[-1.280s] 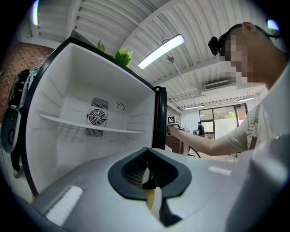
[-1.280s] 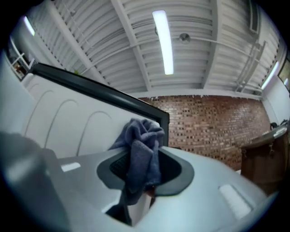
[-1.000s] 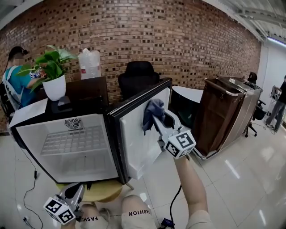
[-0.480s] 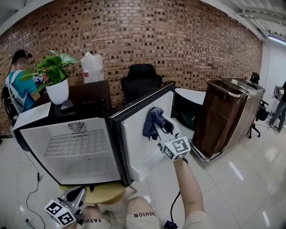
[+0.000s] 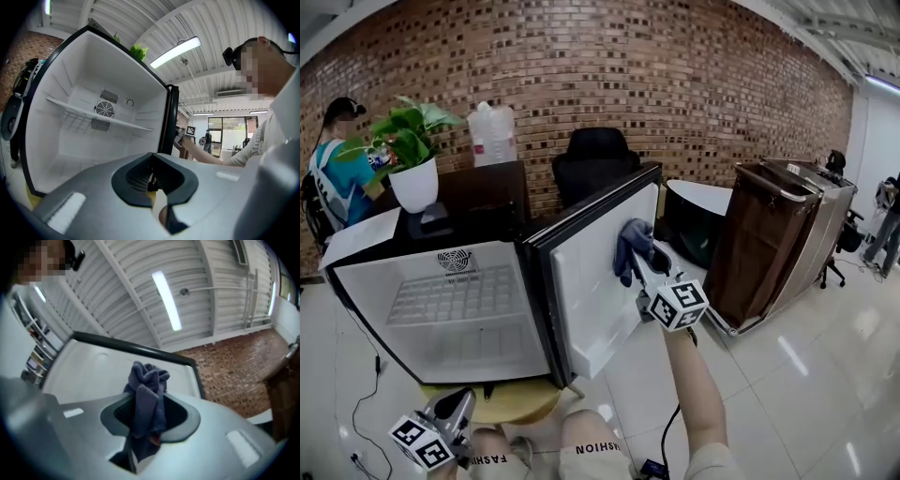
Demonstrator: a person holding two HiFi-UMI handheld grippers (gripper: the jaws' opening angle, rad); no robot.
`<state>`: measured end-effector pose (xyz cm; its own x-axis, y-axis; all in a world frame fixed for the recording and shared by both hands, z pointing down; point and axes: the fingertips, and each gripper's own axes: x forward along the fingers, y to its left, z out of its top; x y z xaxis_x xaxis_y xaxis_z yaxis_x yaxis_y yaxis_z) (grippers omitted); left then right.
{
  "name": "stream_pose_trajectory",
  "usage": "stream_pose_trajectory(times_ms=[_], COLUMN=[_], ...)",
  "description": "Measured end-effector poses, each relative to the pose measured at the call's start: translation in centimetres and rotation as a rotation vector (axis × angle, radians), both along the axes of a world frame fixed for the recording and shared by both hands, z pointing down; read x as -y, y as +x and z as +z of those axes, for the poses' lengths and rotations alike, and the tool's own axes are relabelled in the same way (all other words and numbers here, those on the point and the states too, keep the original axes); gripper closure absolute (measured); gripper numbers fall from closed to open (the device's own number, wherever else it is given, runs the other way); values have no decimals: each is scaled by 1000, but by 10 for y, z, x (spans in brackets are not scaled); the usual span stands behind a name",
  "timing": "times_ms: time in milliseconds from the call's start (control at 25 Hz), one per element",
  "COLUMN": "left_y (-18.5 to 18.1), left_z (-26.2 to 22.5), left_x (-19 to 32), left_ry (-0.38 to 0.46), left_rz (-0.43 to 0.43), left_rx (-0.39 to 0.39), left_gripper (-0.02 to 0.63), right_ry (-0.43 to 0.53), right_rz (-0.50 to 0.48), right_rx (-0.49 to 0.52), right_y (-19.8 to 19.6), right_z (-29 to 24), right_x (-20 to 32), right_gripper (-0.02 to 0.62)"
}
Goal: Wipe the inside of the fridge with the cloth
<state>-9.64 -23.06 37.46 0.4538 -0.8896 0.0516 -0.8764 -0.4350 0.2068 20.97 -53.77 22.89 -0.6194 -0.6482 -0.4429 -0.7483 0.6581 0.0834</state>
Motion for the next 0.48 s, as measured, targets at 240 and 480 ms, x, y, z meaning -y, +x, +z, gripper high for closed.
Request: stream_pose_trajectory(times_ms=[240,480], left_y=[7,3], left_z=[5,11], left_x=[14,9], left_ry=[-7,-17], left_rz=[20,6], left_rx=[-8,-18], left_gripper=[603,603], right_ry=[361,217], right_rz=[-313,-147], right_rx=[-199,-165], right_y=[-105,-48], right_z=[-4,15], right_x=[-166,-74], right_gripper=[492,488])
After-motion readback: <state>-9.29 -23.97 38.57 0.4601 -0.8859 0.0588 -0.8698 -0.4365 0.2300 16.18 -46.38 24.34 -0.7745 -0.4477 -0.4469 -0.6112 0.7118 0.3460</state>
